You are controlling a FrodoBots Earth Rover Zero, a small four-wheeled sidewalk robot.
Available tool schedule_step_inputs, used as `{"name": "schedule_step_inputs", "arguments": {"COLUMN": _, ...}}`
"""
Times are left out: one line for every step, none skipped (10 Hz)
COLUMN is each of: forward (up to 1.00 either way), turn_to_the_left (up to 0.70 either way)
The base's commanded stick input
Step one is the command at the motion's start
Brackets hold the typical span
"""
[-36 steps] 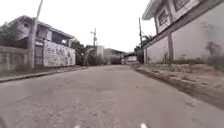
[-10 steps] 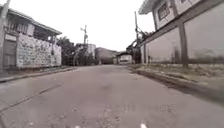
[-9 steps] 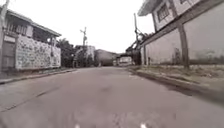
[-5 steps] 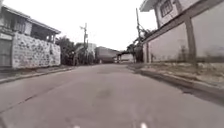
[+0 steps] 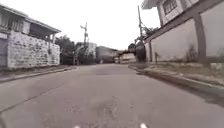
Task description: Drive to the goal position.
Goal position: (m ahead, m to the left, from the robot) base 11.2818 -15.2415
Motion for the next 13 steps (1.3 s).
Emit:
{"name": "schedule_step_inputs", "arguments": {"forward": 1.0, "turn_to_the_left": -0.27}}
{"name": "schedule_step_inputs", "arguments": {"forward": 1.0, "turn_to_the_left": -0.27}}
{"name": "schedule_step_inputs", "arguments": {"forward": 1.0, "turn_to_the_left": -0.13}}
{"name": "schedule_step_inputs", "arguments": {"forward": 1.0, "turn_to_the_left": 0.0}}
{"name": "schedule_step_inputs", "arguments": {"forward": 1.0, "turn_to_the_left": 0.0}}
{"name": "schedule_step_inputs", "arguments": {"forward": 1.0, "turn_to_the_left": 0.0}}
{"name": "schedule_step_inputs", "arguments": {"forward": 1.0, "turn_to_the_left": 0.0}}
{"name": "schedule_step_inputs", "arguments": {"forward": 1.0, "turn_to_the_left": 0.0}}
{"name": "schedule_step_inputs", "arguments": {"forward": 1.0, "turn_to_the_left": 0.0}}
{"name": "schedule_step_inputs", "arguments": {"forward": 1.0, "turn_to_the_left": 0.0}}
{"name": "schedule_step_inputs", "arguments": {"forward": 1.0, "turn_to_the_left": 0.0}}
{"name": "schedule_step_inputs", "arguments": {"forward": 1.0, "turn_to_the_left": 0.0}}
{"name": "schedule_step_inputs", "arguments": {"forward": 1.0, "turn_to_the_left": 0.0}}
